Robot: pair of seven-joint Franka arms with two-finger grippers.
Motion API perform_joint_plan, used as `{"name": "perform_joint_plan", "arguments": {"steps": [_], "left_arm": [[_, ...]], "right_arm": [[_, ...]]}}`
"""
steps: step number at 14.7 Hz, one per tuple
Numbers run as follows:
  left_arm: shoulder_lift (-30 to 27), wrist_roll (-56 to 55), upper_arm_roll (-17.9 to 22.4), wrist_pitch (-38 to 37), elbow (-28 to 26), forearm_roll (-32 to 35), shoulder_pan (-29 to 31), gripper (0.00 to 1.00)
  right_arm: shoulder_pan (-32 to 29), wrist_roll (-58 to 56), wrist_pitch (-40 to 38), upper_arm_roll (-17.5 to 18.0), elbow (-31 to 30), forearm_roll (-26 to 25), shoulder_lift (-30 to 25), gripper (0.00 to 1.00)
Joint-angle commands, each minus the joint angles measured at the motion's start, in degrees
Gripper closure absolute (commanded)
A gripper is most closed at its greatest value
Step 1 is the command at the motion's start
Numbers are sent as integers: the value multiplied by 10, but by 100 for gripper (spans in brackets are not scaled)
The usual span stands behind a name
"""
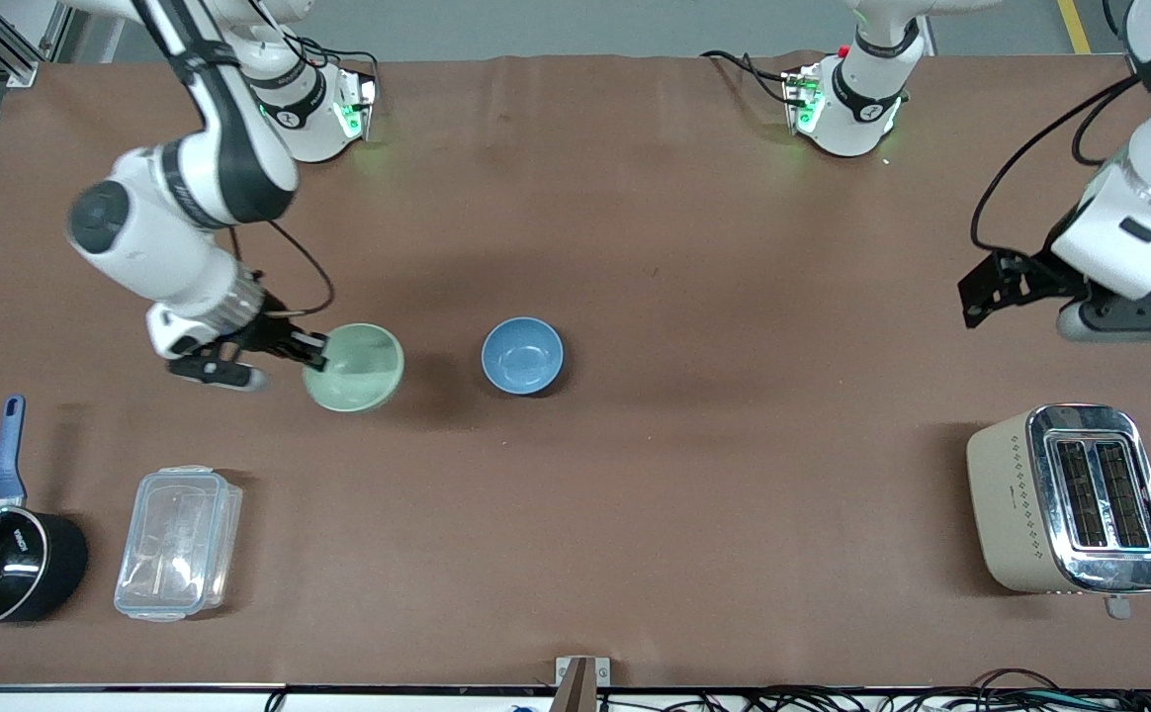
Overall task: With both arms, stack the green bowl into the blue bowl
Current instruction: 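Lift the green bowl with the right gripper while the left gripper withdraws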
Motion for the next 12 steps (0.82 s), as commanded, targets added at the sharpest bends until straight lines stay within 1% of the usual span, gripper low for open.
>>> {"name": "perform_joint_plan", "arguments": {"steps": [1, 3, 5, 6, 9, 12], "left_arm": [[-83, 32, 48, 7, -94, -32, -23, 0], [-100, 18, 42, -1, -105, -34, -19, 0], [-110, 2, 34, -6, -111, -34, -18, 0], [-110, 0, 34, -7, -112, -34, -18, 0], [-106, 0, 33, -3, -112, -34, -22, 0], [-104, 0, 33, 0, -110, -34, -19, 0]], "right_arm": [[0, 81, 65, 57, 8, -21, 56, 99], [4, 114, 74, 80, 23, -45, 94, 99], [13, 140, 74, 100, 29, -59, 115, 94], [14, 148, 75, 107, 30, -63, 127, 95], [21, 205, 74, 139, 29, -67, 134, 96], [26, 222, 73, 149, 20, -71, 135, 96]]}}
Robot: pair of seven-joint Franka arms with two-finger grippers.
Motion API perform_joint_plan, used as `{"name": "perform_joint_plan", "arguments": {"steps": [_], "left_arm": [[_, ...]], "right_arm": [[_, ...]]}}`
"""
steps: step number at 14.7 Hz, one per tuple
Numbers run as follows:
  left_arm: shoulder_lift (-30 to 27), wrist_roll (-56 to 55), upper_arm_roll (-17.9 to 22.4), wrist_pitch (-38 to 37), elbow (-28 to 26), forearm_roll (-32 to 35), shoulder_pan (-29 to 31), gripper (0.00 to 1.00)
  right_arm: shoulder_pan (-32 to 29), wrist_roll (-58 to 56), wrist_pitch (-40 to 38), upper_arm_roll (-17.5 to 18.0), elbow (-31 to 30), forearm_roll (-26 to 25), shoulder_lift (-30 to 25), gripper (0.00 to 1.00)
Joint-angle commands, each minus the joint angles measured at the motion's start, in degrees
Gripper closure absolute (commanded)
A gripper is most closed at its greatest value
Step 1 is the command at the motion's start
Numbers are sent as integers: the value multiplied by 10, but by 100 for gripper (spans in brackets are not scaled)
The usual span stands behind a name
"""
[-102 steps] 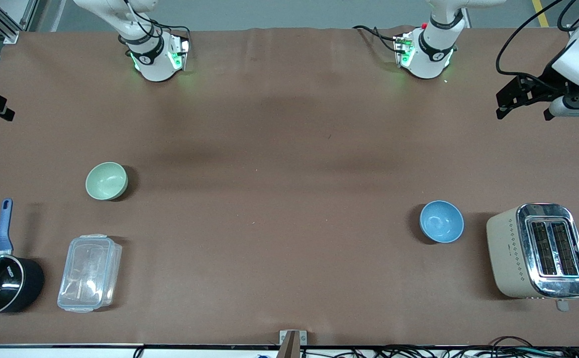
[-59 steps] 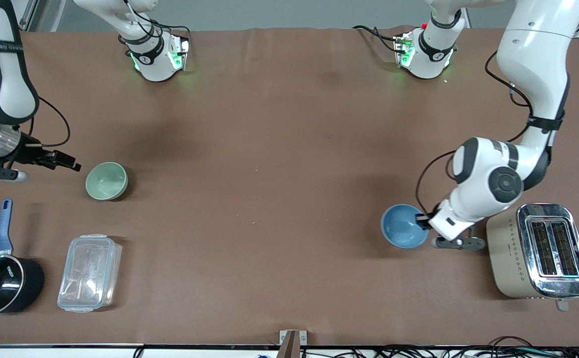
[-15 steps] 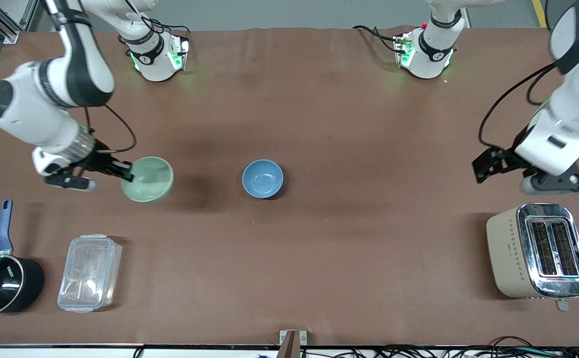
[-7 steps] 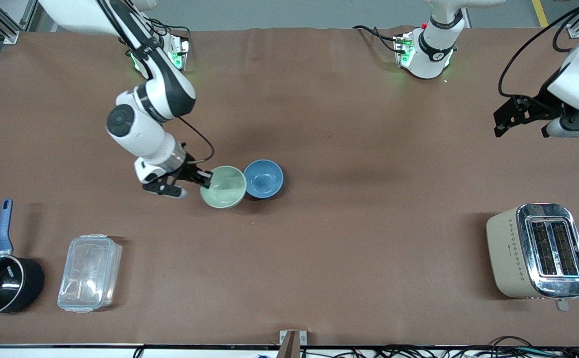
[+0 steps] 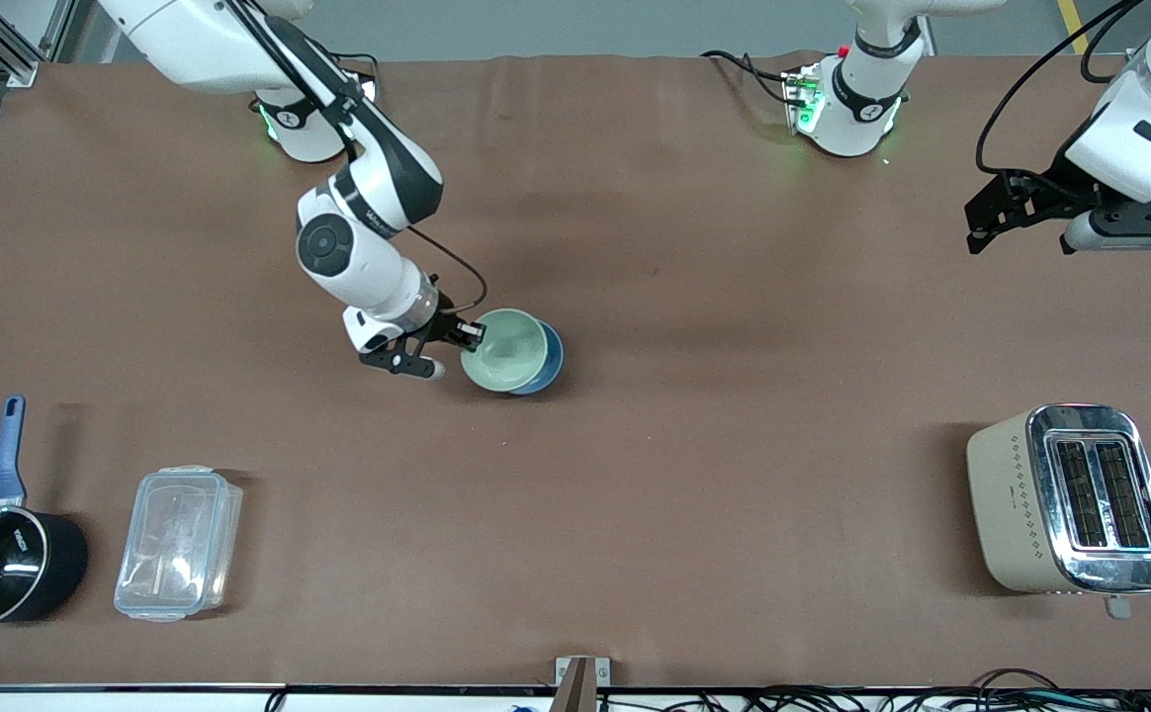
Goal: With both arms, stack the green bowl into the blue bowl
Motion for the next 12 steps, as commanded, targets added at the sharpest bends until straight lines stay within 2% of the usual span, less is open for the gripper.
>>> {"name": "perform_joint_plan", "arguments": {"steps": [1, 6, 9, 11, 12], "left_arm": [[-1, -4, 0, 10, -1, -6, 1, 0], [17, -4, -13, 20, 3, -5, -5, 0], [13, 8, -13, 18, 1, -9, 2, 0], [12, 14, -8, 6, 0, -9, 5, 0], [11, 24, -6, -1, -1, -9, 6, 0]], "right_arm": [[0, 24, 1, 9, -1, -16, 3, 96], [0, 24, 47, 8, 0, -37, 46, 96], [0, 35, 49, 8, 0, -39, 46, 95], [0, 35, 49, 7, 0, -39, 48, 88], [0, 35, 48, 7, 0, -39, 48, 80]]}}
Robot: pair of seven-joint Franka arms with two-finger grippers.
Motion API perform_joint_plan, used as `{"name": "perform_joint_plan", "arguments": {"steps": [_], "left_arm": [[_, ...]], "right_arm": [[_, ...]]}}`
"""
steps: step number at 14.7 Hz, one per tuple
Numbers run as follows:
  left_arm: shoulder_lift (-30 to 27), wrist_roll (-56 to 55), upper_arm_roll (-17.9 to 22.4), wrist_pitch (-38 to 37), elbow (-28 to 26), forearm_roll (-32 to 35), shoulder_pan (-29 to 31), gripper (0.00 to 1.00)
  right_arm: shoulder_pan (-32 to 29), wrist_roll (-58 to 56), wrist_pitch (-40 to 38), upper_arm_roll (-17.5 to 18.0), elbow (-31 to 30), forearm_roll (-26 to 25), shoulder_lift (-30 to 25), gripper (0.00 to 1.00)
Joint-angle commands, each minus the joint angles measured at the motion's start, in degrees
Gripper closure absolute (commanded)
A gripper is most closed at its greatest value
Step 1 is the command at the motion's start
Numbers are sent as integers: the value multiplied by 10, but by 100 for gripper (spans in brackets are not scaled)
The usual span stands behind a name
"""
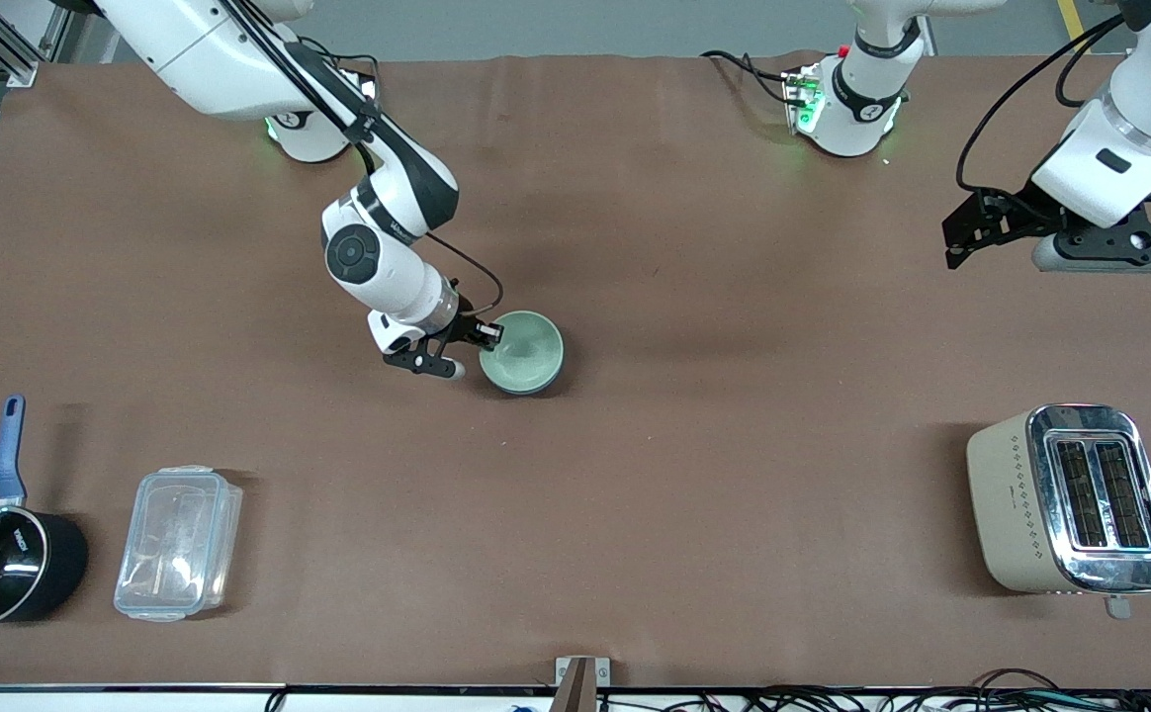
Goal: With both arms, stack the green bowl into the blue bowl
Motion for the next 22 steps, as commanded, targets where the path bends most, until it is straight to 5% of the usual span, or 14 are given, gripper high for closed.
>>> {"name": "perform_joint_plan", "arguments": {"steps": [1, 4, 7, 11, 15, 22], "left_arm": [[-9, 34, 3, -16, 1, -9, 20, 0], [-15, 87, 3, -16, 2, -26, 39, 0], [-17, 82, 2, -29, 0, -29, 42, 0], [-18, 71, -2, -29, 2, -27, 41, 0], [-17, 72, -1, -29, 8, -22, 42, 0], [-7, 79, -1, -30, 27, -11, 40, 0]], "right_arm": [[-5, 18, 1, 5, 1, -17, -1, 71], [-5, 33, 1, 5, 2, -18, -5, 33], [-9, 34, -27, 6, 2, -18, -46, 19], [-22, 29, -191, -10, 51, -24, -131, 9], [-24, -8, -354, -70, 131, -127, -179, 0], [-24, -270, -417, -223, 132, -118, -294, 0]]}}
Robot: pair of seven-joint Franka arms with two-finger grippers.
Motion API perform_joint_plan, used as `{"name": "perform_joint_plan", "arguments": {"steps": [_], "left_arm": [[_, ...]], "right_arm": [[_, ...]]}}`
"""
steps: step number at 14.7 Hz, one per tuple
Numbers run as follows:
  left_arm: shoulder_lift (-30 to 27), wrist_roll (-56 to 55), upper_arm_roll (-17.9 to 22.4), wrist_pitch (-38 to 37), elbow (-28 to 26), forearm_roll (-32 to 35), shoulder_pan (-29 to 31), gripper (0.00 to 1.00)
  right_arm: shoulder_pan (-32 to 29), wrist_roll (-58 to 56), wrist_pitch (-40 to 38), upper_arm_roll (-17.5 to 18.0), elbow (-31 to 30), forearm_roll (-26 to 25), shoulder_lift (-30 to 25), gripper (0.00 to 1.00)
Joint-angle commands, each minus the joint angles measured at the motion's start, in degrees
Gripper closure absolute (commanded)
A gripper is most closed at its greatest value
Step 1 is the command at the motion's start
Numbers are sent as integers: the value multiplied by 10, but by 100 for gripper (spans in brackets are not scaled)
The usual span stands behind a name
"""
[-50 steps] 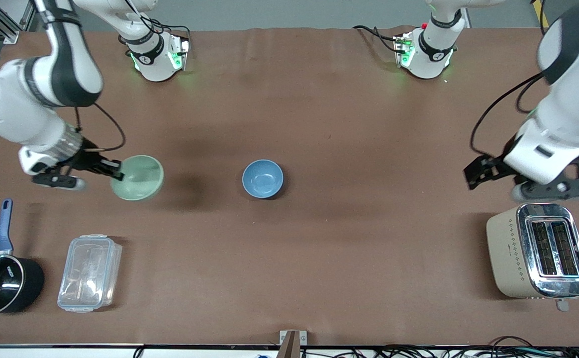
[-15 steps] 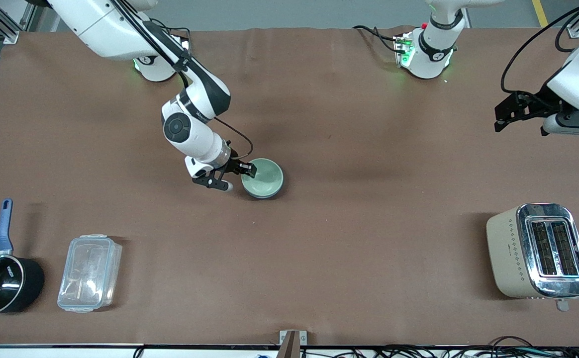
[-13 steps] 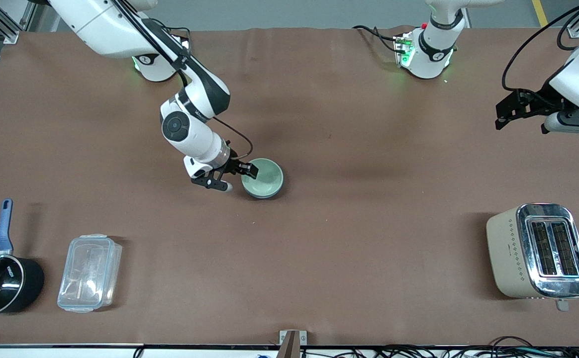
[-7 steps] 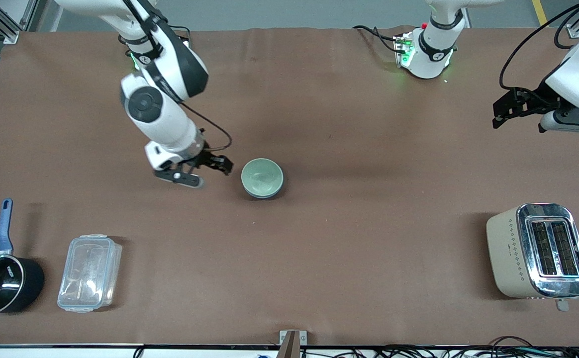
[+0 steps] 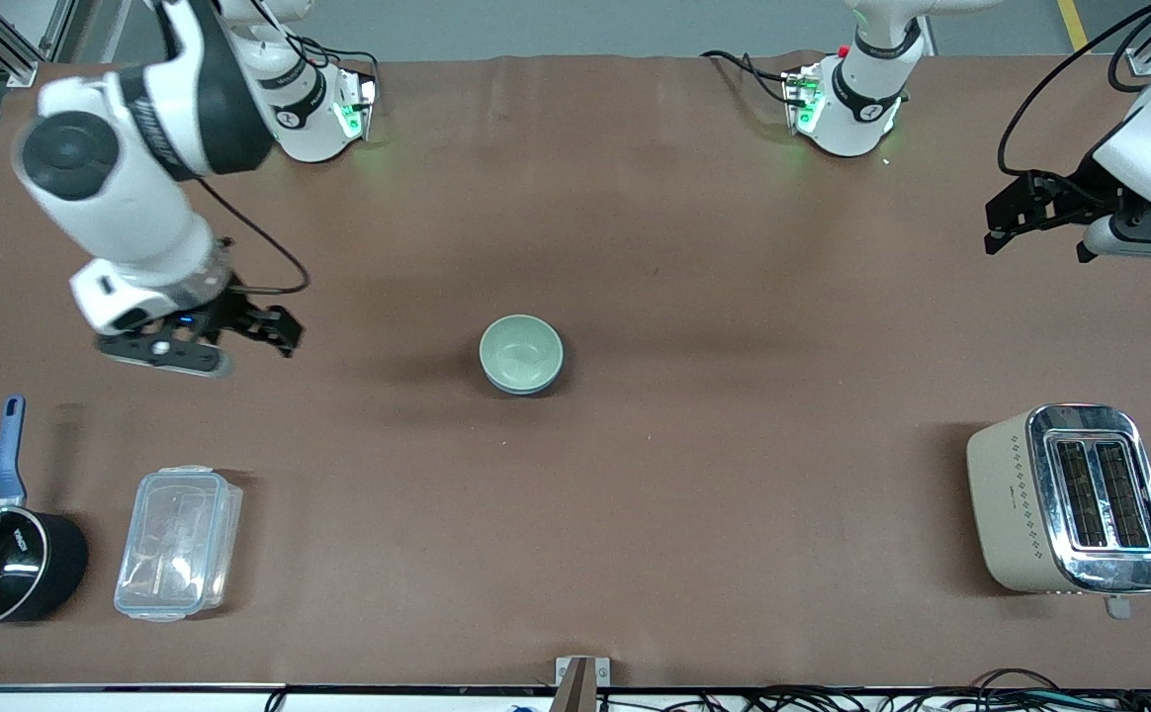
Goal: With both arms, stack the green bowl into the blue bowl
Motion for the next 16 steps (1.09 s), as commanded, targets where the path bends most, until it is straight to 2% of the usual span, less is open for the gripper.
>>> {"name": "perform_joint_plan", "arguments": {"steps": [1, 4, 6, 12, 16], "left_arm": [[3, 2, -1, -9, 19, 10, 0, 0], [4, 1, -1, -9, 19, 10, -1, 0], [3, 0, -2, -9, 19, 11, -2, 0], [7, 1, -2, -9, 19, 11, -2, 0], [13, 2, -3, -9, 26, 11, -2, 0]], "right_arm": [[2, -94, -35, -54, -8, 9, -66, 0], [3, -209, -75, -143, -1, 99, -115, 0], [2, -230, -142, -166, 56, 99, -111, 0], [1, -229, -311, -172, 253, 93, -26, 0], [-1, -232, -302, -177, 253, 96, -17, 0]]}}
